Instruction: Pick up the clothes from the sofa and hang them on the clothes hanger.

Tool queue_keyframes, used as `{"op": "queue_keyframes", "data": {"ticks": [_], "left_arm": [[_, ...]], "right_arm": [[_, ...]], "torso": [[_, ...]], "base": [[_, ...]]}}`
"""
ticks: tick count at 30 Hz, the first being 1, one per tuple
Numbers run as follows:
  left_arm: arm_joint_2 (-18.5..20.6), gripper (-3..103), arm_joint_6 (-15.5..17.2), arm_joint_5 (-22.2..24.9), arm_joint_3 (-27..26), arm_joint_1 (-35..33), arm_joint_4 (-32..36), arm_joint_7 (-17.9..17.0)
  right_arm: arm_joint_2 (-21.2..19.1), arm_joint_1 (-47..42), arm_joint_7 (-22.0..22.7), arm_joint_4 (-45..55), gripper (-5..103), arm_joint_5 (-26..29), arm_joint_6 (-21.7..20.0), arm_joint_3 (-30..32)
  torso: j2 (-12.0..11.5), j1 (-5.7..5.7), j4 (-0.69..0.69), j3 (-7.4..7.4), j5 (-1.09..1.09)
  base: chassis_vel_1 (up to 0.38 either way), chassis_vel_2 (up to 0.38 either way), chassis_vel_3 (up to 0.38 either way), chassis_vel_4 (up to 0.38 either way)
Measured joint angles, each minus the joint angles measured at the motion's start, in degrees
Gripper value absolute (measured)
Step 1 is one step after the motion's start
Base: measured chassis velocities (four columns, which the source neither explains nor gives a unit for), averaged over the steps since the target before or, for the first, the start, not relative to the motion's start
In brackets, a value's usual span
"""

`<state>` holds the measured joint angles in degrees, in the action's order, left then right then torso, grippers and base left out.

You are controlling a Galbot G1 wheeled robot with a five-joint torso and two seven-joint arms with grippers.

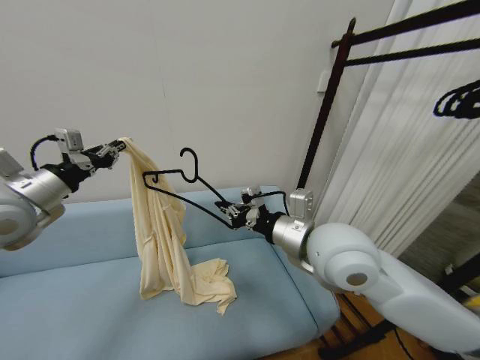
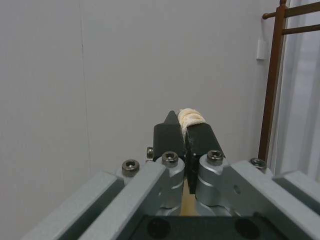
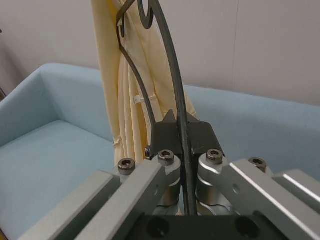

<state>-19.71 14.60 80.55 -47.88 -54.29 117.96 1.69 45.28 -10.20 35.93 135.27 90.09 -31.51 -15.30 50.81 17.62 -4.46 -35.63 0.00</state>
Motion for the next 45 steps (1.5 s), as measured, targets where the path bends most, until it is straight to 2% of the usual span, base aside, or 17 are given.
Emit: {"op": "queue_keyframes", "data": {"ticks": [3,4,9,10,15,20,26,34,38,45], "left_arm": [[0.15,1,0.0,0.0,-0.47,-0.1,0.77,-0.2],[0.15,1,0.0,0.0,-0.47,-0.1,0.77,-0.2],[0.18,1,0.0,-0.1,-1.04,-0.16,1.8,-0.73],[0.18,1,0.0,-0.1,-1.04,-0.16,1.8,-0.73],[0.14,1,-0.07,-0.12,-1.17,0.45,2.2,-0.94],[0.16,1,-0.16,-0.09,-1.75,0.74,2.74,-1.07],[0.21,1,-0.41,0.0,-2.12,1.12,1.57,-1.06],[-0.56,1,-0.73,-0.44,-1.3,1.72,-0.04,-0.99],[-0.69,1,-0.9,-0.6,-1.32,1.8,-0.79,-0.9],[-0.44,1,-0.94,-0.41,-1.24,2.84,-1.68,-0.91]], "right_arm": [[4.11,0.6,2.42,-3.47,2,1.87,0.31,-1.18],[4.11,0.6,2.42,-3.47,2,1.87,0.31,-1.18],[10.0,2.22,6.4,-7.95,2,8.86,1.68,-1.67],[10.0,2.22,6.4,-7.95,2,8.86,1.68,-1.67],[15.62,3.13,8.48,-12.05,2,12.18,3.79,-3.09],[18.53,3.13,9.28,-14.85,2,13.72,5.08,-3.07],[16.81,2.14,9.01,-14.38,2,13.24,5.0,-2.68],[11.91,1.47,7.85,-12.31,2,12.22,4.4,-0.13],[8.12,1.07,7.44,-10.49,2,12.29,3.89,1.63],[4.81,-0.49,7.04,-8.46,2,12.15,3.52,3.26]], "torso": [[0.0,0.0,0.0,0.0,0.0],[0.0,0.0,0.0,0.0,0.0],[0.0,0.0,0.0,0.0,-0.01],[0.0,0.0,0.0,0.0,-0.01],[0.0,0.0,0.0,0.0,-0.01],[0.0,0.0,0.01,0.0,-0.01],[0.0,0.0,-0.01,0.0,0.0],[0.0,0.0,-0.01,0.0,0.01],[0.0,0.0,0.0,0.0,0.01],[0.0,0.0,-0.01,0.0,0.01]], "base": [[0.0,0.0,0.0,0.0],[0.0,0.0,0.0,0.0],[0.0,0.0,0.0,0.0],[0.0,0.0,0.0,0.0],[0.0,0.0,0.0,0.0],[0.0,0.0,0.0,0.0],[0.0,0.0,0.0,0.0],[0.0,0.0,0.0,0.0],[0.0,0.0,0.0,0.0],[0.0,0.0,0.0,0.0]]}}
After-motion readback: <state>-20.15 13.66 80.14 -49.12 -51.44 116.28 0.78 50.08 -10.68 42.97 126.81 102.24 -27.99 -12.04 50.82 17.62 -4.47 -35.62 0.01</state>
